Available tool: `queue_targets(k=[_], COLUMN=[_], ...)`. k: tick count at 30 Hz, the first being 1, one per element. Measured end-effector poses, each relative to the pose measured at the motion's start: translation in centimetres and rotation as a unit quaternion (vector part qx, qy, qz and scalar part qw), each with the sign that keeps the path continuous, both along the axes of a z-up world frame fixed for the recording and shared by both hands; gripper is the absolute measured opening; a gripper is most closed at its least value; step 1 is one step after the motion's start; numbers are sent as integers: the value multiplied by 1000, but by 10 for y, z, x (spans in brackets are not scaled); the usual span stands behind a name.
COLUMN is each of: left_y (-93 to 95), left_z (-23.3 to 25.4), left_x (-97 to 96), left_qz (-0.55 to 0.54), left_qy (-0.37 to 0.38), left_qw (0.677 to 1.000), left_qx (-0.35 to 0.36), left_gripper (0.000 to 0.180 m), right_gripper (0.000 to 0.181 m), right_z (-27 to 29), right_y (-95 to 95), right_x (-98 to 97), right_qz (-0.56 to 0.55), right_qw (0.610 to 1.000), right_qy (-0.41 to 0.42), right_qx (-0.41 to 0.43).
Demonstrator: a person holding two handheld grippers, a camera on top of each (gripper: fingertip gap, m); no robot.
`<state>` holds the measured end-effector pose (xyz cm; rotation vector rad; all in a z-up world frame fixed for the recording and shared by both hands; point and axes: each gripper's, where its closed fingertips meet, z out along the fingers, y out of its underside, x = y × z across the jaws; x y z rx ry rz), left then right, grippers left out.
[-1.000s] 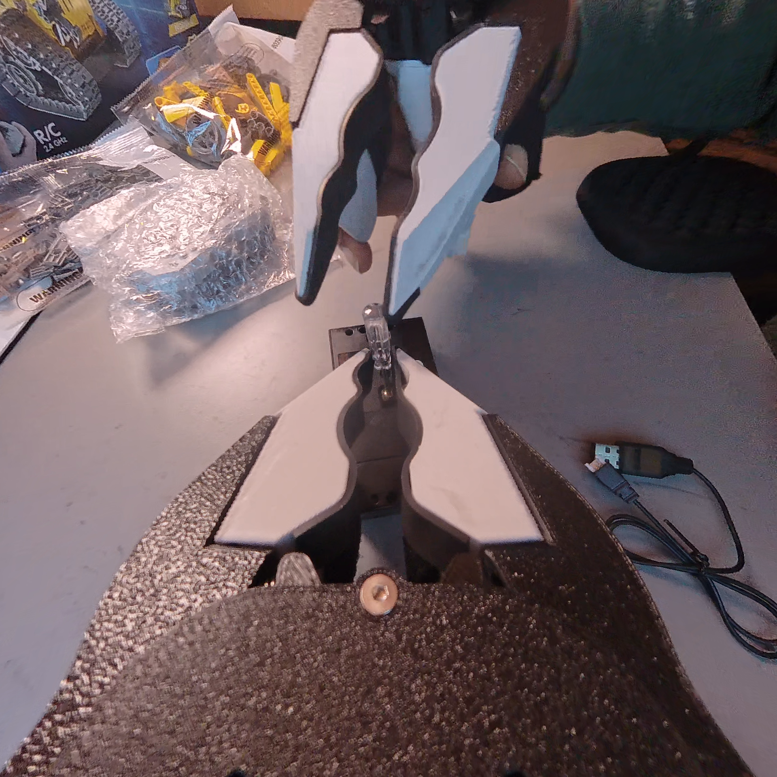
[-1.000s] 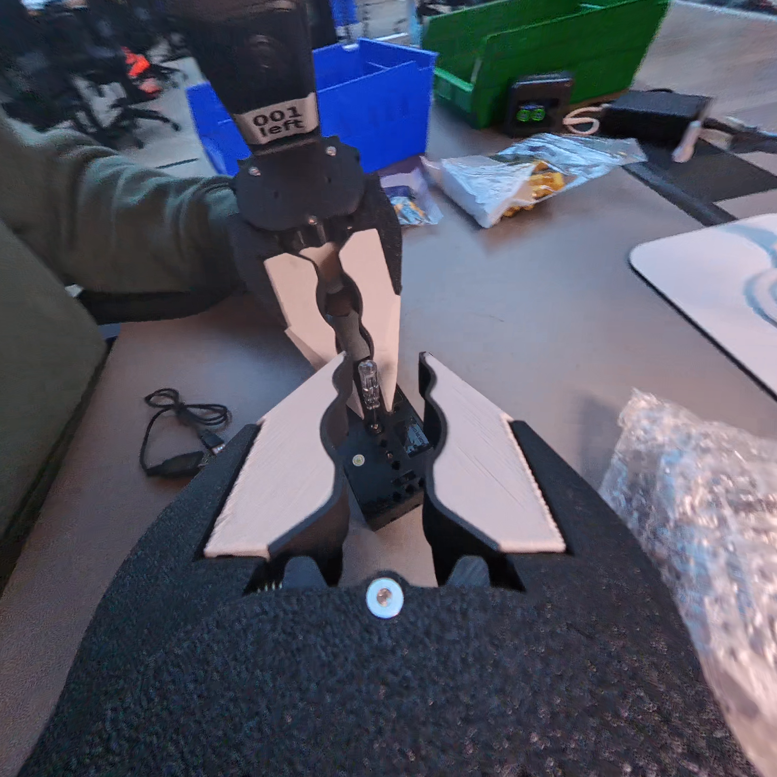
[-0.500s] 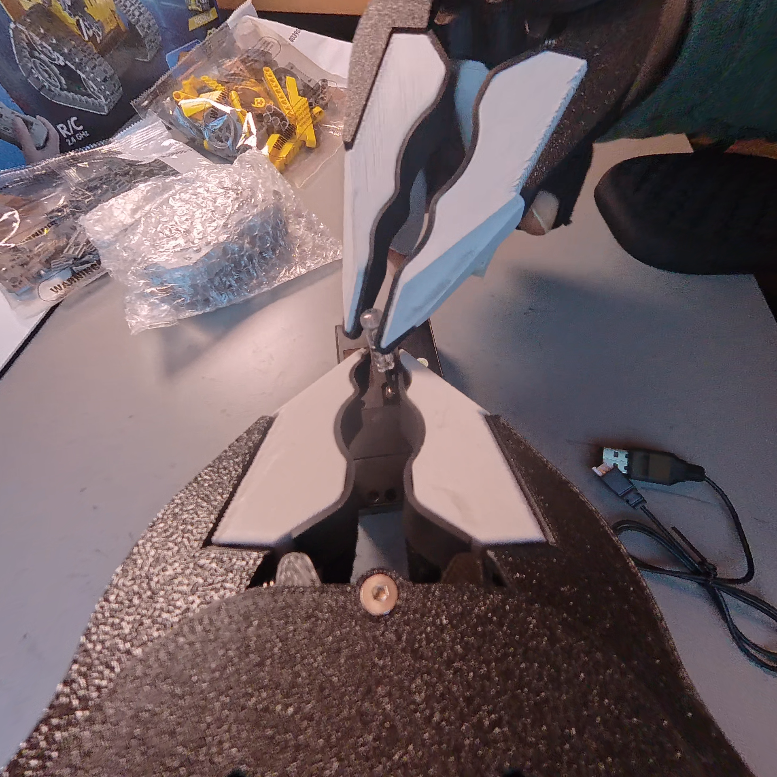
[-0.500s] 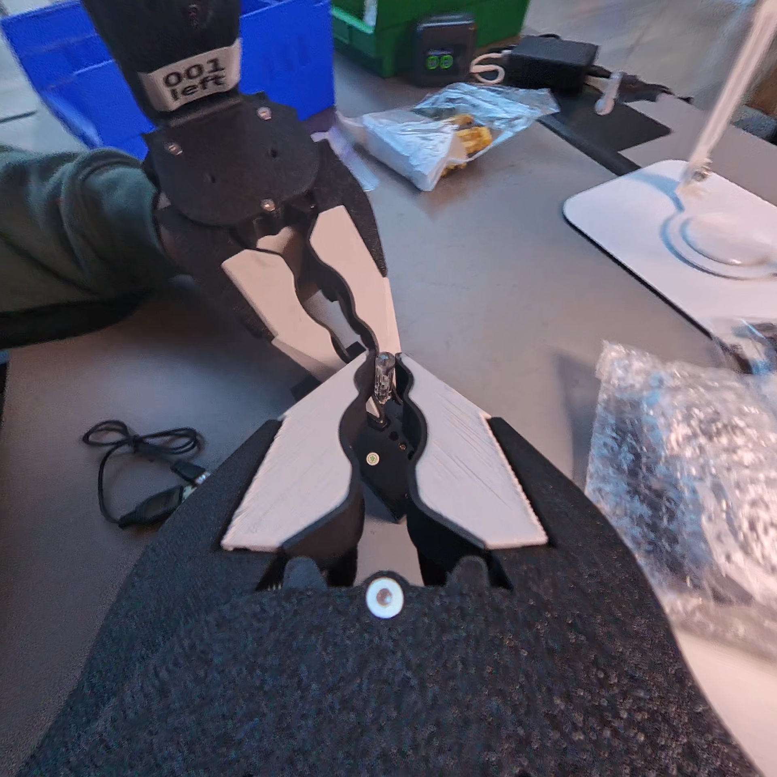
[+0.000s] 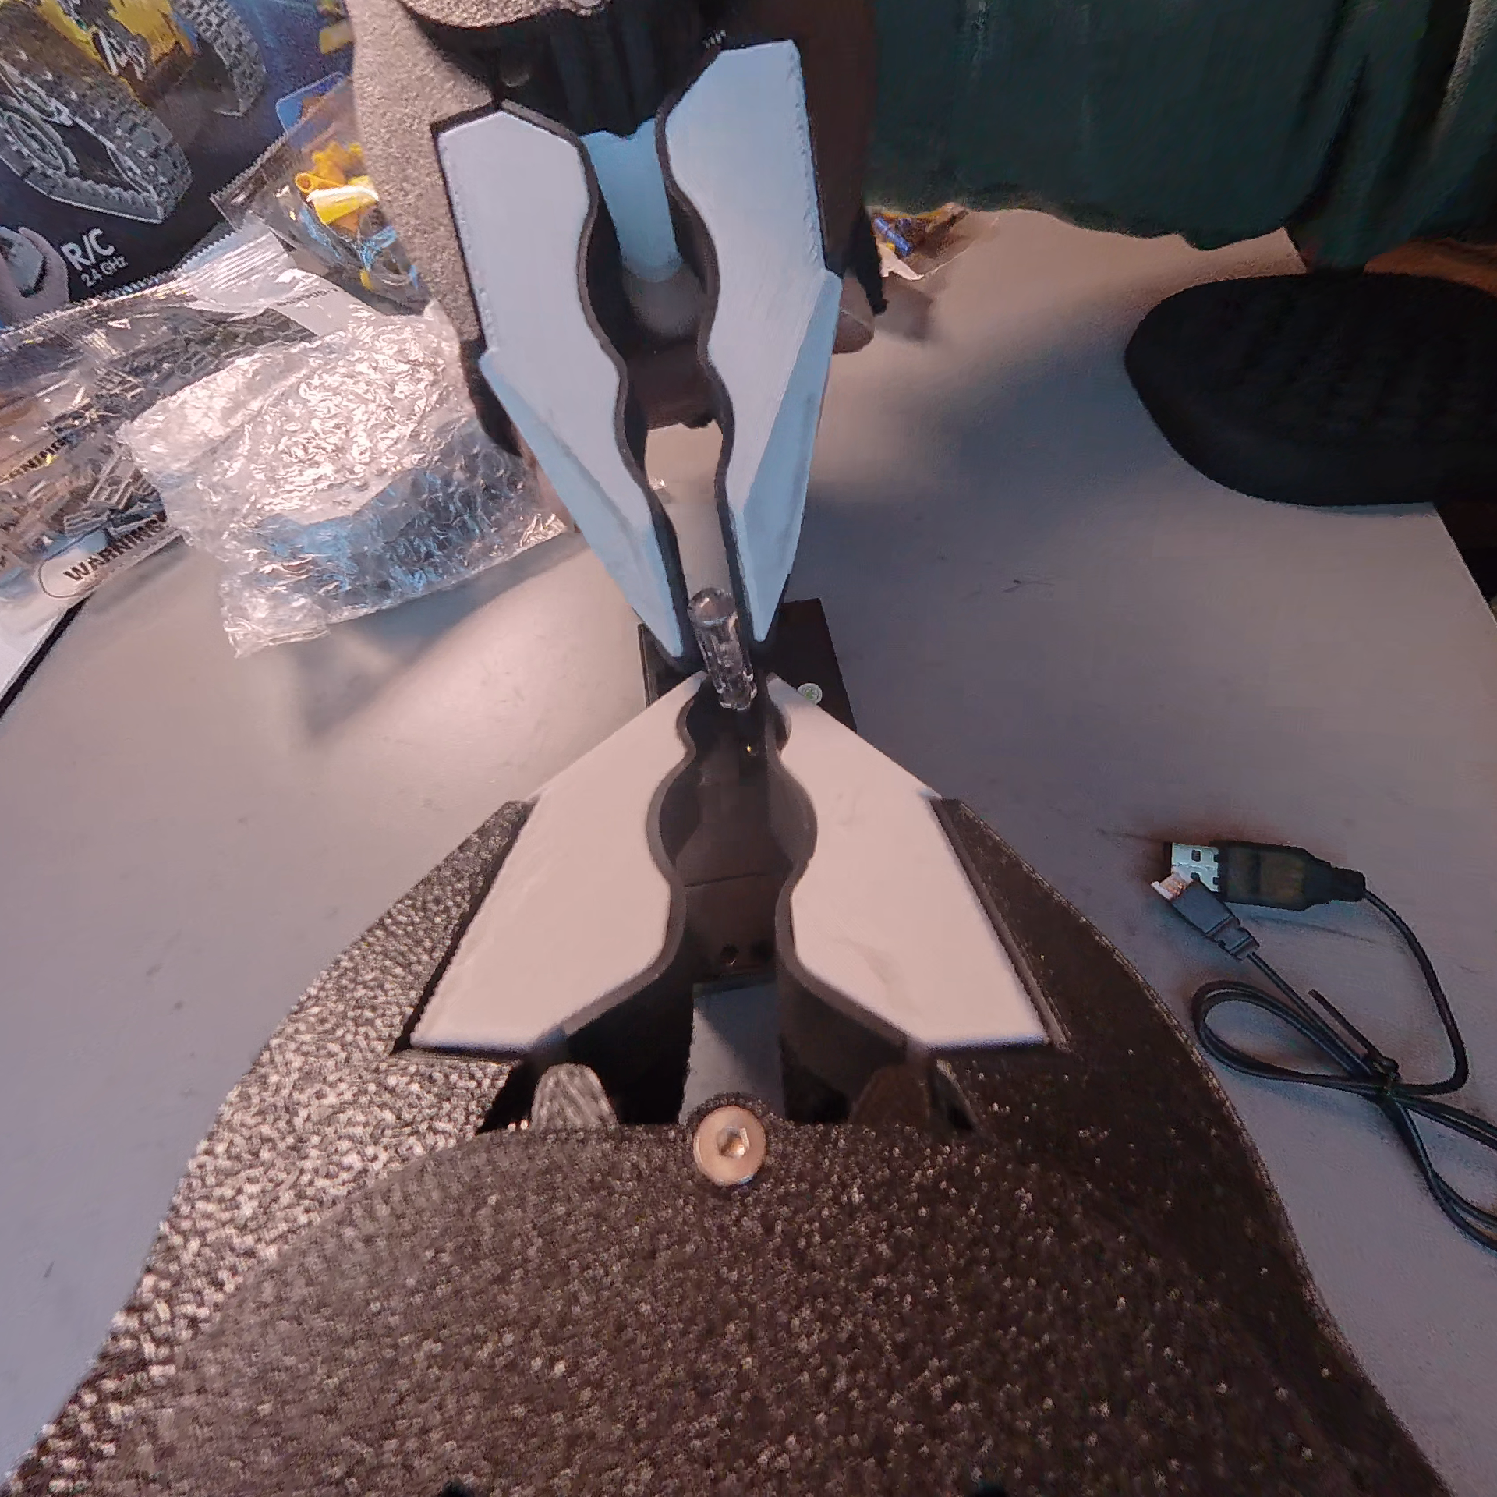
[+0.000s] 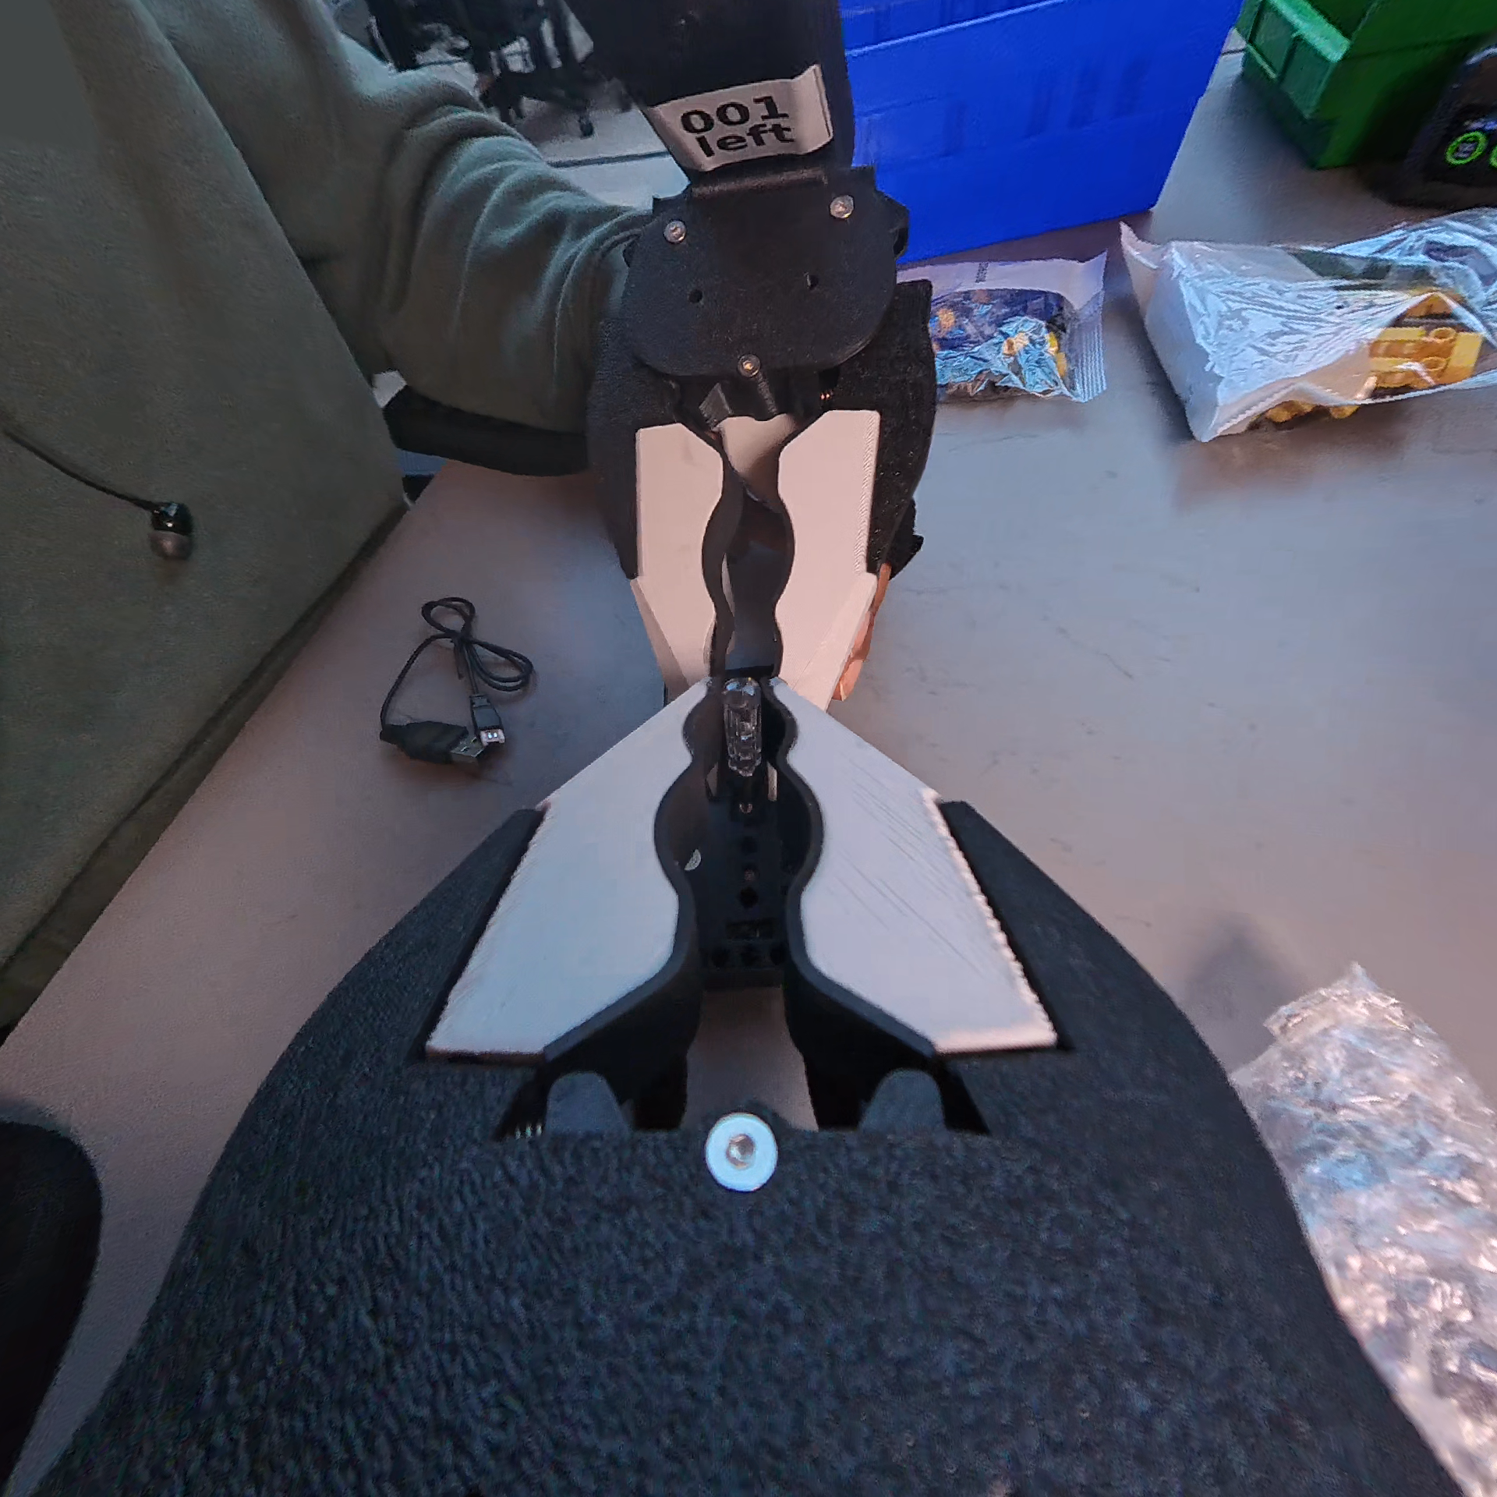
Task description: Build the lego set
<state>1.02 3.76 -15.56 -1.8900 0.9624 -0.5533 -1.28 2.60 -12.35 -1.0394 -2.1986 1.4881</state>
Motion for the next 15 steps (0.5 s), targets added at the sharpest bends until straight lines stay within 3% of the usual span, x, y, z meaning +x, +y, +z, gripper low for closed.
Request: queue_targets(k=[5,11,15], left_y=[2,4,5], left_z=[0,0,-1], left_x=[-2,-1,-3], left_qz=[21,40,47], left_qy=[7,13,19], left_qw=[1000,999,999], left_qx=[5,6,9], left_gripper=[8,8,9], right_gripper=[29,18,7], right_z=[10,-1,0], right_y=[9,14,15], right_x=[0,4,-3], right_qz=[-173,-393,-410], right_qw=[985,919,911], right_qy=[24,7,15], right_qx=[12,32,42])
